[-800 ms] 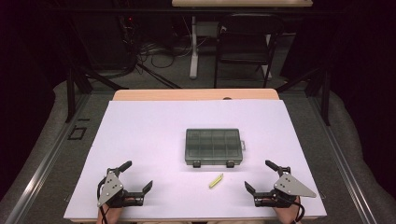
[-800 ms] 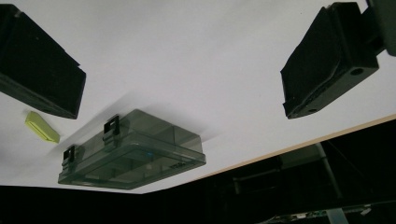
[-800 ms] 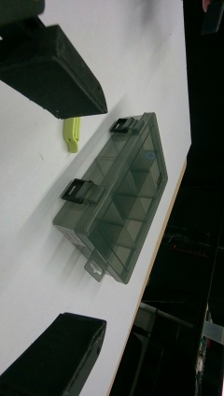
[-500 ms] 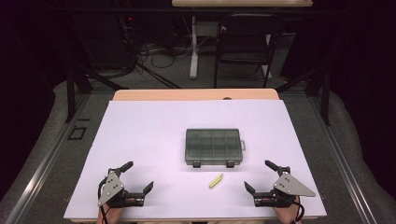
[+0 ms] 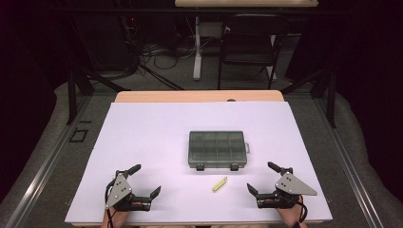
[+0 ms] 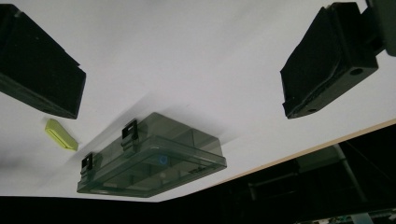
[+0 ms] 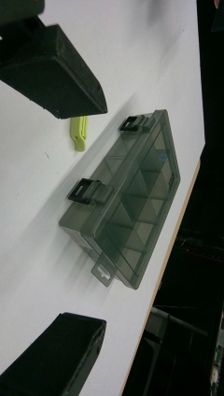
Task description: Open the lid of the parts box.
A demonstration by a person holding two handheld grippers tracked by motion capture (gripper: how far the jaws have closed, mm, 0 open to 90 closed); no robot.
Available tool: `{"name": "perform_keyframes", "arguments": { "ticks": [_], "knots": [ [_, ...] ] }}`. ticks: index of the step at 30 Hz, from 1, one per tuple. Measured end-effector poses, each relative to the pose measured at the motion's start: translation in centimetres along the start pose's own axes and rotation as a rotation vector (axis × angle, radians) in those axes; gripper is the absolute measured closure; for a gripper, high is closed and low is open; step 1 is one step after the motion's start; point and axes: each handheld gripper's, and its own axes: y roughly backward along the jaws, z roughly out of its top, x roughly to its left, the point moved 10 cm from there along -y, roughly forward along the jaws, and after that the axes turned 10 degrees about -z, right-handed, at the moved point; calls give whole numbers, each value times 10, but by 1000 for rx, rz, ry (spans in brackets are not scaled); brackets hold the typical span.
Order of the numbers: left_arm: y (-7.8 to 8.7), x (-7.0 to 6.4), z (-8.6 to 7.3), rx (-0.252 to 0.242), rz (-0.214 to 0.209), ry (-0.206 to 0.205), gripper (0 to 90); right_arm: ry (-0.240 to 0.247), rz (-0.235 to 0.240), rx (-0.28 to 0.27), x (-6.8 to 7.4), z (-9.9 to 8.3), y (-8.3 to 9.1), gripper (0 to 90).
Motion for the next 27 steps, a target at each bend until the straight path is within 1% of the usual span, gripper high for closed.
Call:
{"name": "perform_keyframes", "arguments": {
  "ticks": [1,3,4,6,7,12,16,18,19,20,22,23,24,27],
  "knots": [
    [-5,1,0,8,-5,3,0,2,3,6,0,0,-2,0],
    [-10,3,0,17,-10,1,0,3,4,3,1,0,-5,0],
    [-13,3,0,15,-14,4,0,6,10,19,1,-1,-6,0],
    [-17,4,1,17,-18,12,0,6,15,26,1,-1,-9,0],
    [-17,4,1,17,-18,12,0,6,22,31,2,-1,-11,0],
    [-28,6,3,21,-30,13,0,18,31,51,3,-1,-18,0],
    [-33,7,4,20,-35,21,0,14,34,60,2,-1,-24,0],
    [-35,7,4,21,-35,23,0,12,38,77,1,-2,-27,0],
    [-38,8,4,36,-36,40,0,8,37,72,1,-2,-29,0],
    [-39,9,4,40,-36,43,0,10,39,85,0,-3,-30,0],
    [-42,9,6,44,-40,50,0,5,41,89,-1,-3,-33,0],
    [-42,9,6,44,-40,50,0,5,41,89,-1,-3,-33,0],
    [-44,9,8,44,-41,51,0,-6,45,94,-1,-3,-36,0],
    [-51,8,12,47,-43,39,0,-14,49,98,-3,-2,-40,0]
  ]
}}
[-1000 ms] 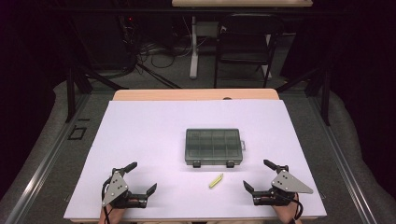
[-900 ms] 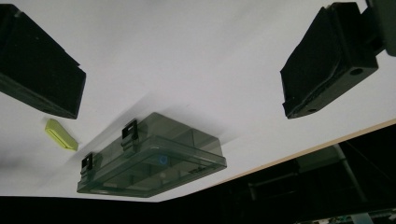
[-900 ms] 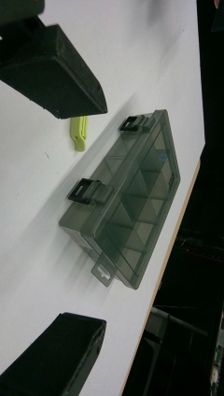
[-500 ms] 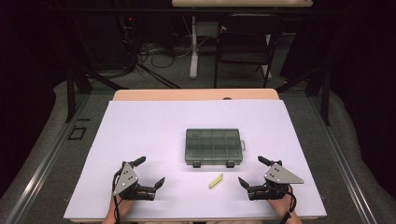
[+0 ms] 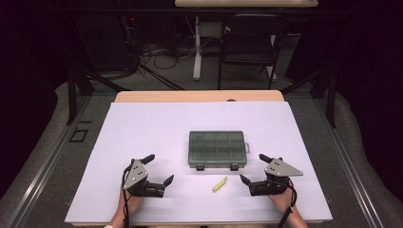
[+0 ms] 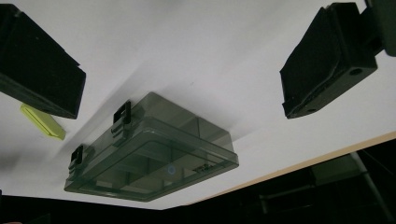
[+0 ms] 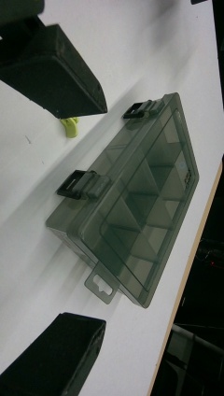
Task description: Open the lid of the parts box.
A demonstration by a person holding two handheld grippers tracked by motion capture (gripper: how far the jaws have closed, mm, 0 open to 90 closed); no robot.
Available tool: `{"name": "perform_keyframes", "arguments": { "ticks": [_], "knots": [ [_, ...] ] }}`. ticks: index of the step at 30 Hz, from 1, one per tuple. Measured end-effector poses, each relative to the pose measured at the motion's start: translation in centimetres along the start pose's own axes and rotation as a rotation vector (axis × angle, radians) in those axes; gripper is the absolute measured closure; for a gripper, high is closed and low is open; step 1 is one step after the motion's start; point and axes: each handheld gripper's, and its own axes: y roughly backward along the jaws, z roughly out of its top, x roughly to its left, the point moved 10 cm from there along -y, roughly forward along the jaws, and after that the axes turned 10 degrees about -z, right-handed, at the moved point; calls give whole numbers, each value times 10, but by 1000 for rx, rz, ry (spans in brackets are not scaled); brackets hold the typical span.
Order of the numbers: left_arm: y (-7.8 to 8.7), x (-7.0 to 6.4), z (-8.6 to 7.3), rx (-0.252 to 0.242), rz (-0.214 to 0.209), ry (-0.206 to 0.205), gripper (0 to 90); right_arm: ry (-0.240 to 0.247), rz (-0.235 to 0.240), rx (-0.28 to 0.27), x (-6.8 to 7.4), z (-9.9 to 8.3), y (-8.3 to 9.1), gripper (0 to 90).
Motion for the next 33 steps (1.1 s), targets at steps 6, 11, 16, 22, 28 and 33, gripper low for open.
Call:
{"name": "perform_keyframes", "arguments": {
  "ticks": [6,11,16,22,28,33],
  "knots": [
    [-11,-4,5,9,-22,-17,0,7,8,14,-2,3,-6,0],
    [-18,-6,9,25,-39,-4,0,7,12,34,-3,4,-12,0],
    [-23,-5,14,33,-41,6,0,4,16,47,-3,7,-19,0],
    [-30,-2,17,55,-61,27,0,0,30,58,-6,14,-22,0],
    [-37,2,23,76,-87,46,0,-22,54,78,-13,16,-25,0],
    [-47,2,22,116,-101,39,0,-23,75,108,-16,13,-24,0]
  ]
}}
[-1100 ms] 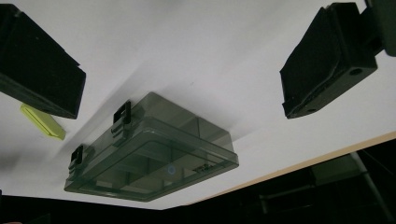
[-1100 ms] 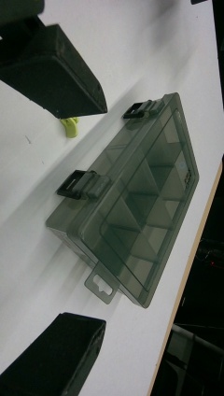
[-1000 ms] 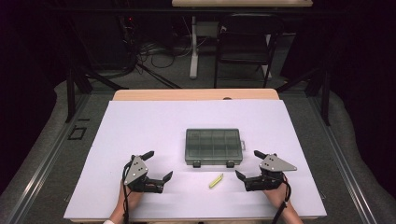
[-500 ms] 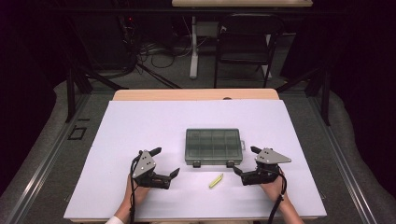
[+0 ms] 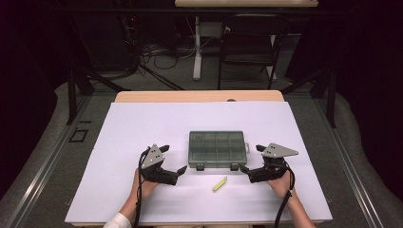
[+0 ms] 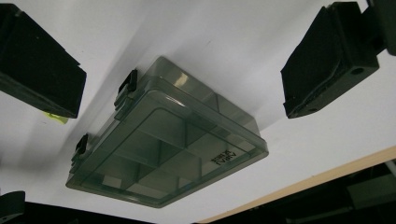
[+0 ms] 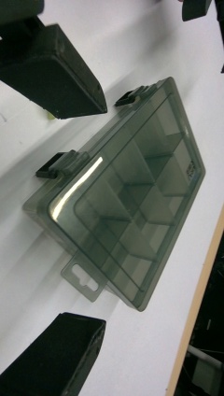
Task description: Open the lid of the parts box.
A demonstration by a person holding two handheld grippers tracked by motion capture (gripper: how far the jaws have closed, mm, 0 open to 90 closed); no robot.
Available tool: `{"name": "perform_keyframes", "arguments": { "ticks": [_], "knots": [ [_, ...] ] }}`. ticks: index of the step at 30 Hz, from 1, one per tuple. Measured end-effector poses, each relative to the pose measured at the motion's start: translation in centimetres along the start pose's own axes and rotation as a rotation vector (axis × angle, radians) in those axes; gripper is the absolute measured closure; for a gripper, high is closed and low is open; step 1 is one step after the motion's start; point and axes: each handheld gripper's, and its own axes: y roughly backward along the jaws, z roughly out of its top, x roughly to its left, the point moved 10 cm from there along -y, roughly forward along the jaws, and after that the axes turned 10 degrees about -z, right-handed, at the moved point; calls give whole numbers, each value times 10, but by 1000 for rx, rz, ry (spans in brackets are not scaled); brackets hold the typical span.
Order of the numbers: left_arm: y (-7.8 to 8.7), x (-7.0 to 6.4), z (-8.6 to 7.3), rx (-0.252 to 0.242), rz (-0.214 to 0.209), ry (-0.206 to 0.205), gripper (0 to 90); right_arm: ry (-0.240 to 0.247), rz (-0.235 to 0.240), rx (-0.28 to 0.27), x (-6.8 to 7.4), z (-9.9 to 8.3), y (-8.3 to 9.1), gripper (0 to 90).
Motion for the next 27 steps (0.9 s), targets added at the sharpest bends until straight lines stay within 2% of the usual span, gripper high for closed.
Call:
{"name": "perform_keyframes", "arguments": {
  "ticks": [1,4,5,6,7,9,12,13,14,16,18,23,27],
  "knots": [
    [-5,0,-1,20,-8,-3,0,7,9,23,-1,-3,1,3],
    [-9,1,-2,41,-19,-7,6,8,29,43,0,-7,0,19],
    [-13,1,-4,61,-32,-3,18,20,40,74,0,-11,-2,33],
    [-13,1,-4,61,-32,-3,27,23,46,78,1,-12,-3,35],
    [-16,3,-6,85,-33,-2,30,34,46,88,1,-14,-4,50],
    [-19,3,-8,102,-42,0,33,37,51,99,1,-16,-6,60],
    [-22,3,-8,113,-48,-3,49,34,50,105,-1,-17,-7,85],
    [-25,3,-7,119,-52,-11,58,26,58,103,-3,-16,-7,131],
    [-25,3,-7,119,-52,-11,70,22,58,101,-4,-16,-7,141],
    [-27,2,-7,129,-59,-16,103,21,57,99,-5,-16,-7,151],
    [-31,0,-8,141,-71,-20,145,19,60,103,-6,-18,-7,199],
    [-35,-2,-12,169,-86,-25,175,29,47,109,-5,-18,-7,285],
    [-33,-4,-15,184,-94,-33,249,45,48,114,-2,-20,-8,335]
  ]
}}
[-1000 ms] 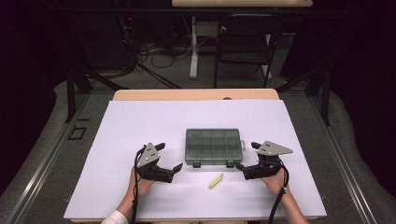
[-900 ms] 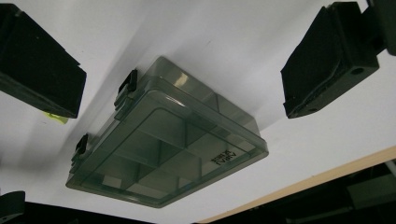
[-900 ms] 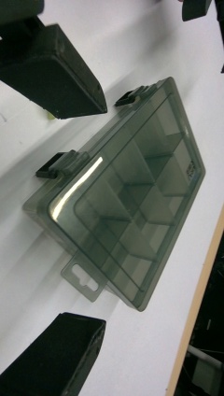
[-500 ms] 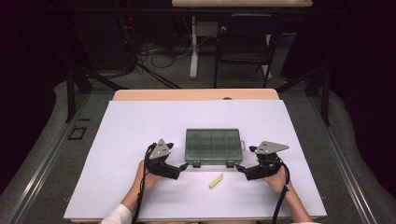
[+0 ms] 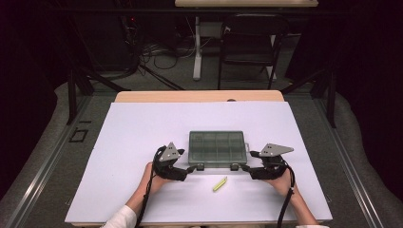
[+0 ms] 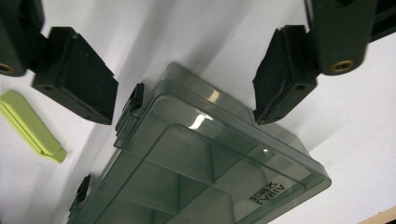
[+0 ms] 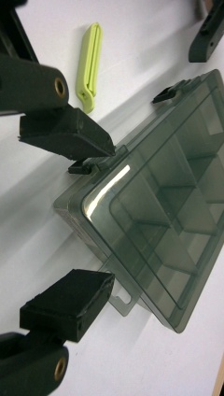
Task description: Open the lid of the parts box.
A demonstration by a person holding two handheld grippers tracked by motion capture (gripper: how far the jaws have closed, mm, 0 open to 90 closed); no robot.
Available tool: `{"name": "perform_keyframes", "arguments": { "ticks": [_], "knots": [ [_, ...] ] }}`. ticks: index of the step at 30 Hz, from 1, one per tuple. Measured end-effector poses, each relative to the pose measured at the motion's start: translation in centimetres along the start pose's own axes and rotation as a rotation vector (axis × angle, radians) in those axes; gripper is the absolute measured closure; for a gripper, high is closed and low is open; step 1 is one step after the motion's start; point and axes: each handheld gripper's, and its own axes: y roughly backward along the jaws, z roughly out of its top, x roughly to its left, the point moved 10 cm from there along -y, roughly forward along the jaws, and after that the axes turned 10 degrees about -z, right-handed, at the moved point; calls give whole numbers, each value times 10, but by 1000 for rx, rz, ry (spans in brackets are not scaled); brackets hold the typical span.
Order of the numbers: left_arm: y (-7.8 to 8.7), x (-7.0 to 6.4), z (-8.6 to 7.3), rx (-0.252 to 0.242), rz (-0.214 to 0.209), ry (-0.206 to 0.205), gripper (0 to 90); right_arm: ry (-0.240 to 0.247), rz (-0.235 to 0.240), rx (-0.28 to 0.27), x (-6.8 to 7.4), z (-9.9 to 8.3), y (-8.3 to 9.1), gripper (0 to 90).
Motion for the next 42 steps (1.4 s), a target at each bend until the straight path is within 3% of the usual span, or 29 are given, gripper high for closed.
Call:
{"name": "perform_keyframes", "arguments": {
  "ticks": [3,10,14,42],
  "knots": [
    [0,-1,-2,12,1,-8,305,12,8,3,2,-1,0,407],
    [-4,-2,-4,20,-6,-3,391,26,-7,-7,1,-1,2,430],
    [-4,-3,-5,23,-3,-2,426,34,-1,13,1,-4,1,491],
    [-6,-2,-9,38,9,9,498,52,-27,48,3,-13,-10,511]
  ]
}}
